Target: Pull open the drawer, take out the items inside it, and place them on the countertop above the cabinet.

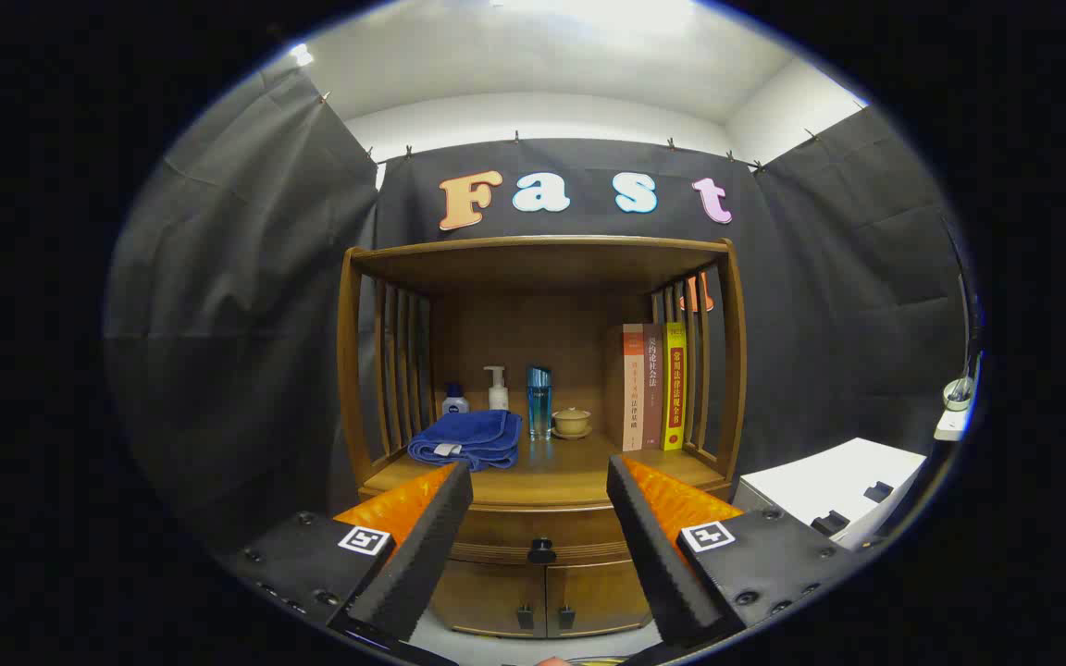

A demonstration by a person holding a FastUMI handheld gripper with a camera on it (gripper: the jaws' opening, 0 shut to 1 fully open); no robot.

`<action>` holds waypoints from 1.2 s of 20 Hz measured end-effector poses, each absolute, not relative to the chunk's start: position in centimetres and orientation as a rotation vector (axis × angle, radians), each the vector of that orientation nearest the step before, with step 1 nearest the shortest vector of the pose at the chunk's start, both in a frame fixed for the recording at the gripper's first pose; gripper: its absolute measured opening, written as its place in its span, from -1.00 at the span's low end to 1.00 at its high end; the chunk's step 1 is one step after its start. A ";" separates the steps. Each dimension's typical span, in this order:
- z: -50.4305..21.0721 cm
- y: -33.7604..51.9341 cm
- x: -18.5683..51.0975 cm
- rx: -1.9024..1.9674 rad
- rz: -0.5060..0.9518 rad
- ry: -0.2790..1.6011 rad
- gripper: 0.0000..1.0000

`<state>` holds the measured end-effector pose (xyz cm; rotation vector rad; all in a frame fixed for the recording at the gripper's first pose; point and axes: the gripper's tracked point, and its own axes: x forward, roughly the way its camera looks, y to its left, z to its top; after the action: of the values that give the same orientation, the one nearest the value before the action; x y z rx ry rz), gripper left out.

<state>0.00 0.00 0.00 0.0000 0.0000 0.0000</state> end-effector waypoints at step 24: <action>-0.9 0.4 0.0 0.002 0.004 0.021 0.97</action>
<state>-0.01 0.39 -0.89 0.0019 0.0213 0.0041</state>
